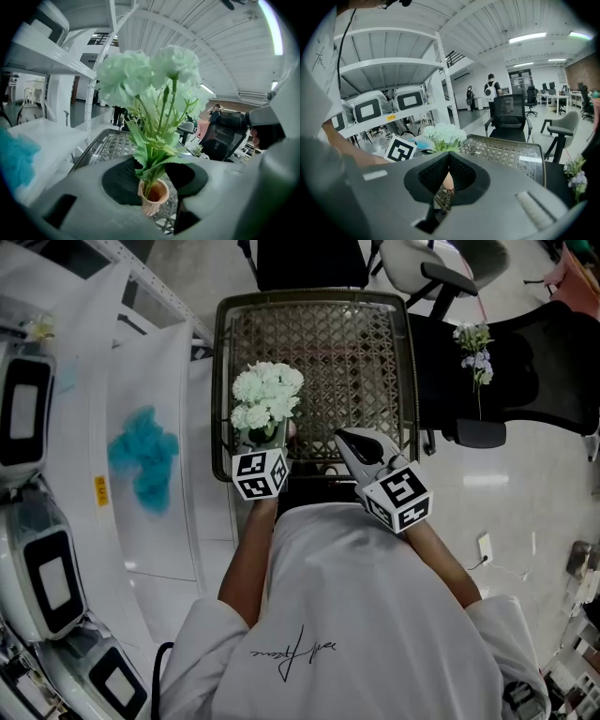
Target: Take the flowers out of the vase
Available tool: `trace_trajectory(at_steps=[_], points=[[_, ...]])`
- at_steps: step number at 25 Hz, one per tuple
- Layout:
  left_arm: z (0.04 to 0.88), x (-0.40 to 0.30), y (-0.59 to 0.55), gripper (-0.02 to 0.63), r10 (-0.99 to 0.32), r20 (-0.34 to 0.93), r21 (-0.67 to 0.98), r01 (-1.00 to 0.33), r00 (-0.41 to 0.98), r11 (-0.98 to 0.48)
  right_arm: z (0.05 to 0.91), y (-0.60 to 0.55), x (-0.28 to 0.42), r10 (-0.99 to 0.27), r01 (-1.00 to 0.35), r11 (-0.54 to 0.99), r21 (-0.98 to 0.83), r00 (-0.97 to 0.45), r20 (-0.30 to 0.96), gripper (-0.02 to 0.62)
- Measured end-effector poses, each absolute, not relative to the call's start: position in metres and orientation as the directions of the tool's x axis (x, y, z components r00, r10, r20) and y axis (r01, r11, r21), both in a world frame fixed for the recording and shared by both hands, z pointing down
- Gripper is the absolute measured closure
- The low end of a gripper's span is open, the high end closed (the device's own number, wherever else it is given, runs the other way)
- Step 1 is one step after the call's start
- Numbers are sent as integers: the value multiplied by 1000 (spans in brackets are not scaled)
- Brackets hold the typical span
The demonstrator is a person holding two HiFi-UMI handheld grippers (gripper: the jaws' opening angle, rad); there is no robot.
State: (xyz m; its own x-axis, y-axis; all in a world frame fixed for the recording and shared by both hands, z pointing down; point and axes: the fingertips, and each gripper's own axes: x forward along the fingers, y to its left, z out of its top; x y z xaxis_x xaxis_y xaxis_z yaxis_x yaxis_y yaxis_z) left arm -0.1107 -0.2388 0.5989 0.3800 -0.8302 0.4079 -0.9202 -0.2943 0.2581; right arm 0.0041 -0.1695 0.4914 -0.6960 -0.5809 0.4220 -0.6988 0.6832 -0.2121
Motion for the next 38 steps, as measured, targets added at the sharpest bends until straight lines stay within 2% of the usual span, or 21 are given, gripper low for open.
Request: trace_trajectory(at_steps=[38], points=[[570,-123,-235,482,-852,361,316,-909,379,-270,486,-170,-14,-567,-675,704,-220,-721,398,588]])
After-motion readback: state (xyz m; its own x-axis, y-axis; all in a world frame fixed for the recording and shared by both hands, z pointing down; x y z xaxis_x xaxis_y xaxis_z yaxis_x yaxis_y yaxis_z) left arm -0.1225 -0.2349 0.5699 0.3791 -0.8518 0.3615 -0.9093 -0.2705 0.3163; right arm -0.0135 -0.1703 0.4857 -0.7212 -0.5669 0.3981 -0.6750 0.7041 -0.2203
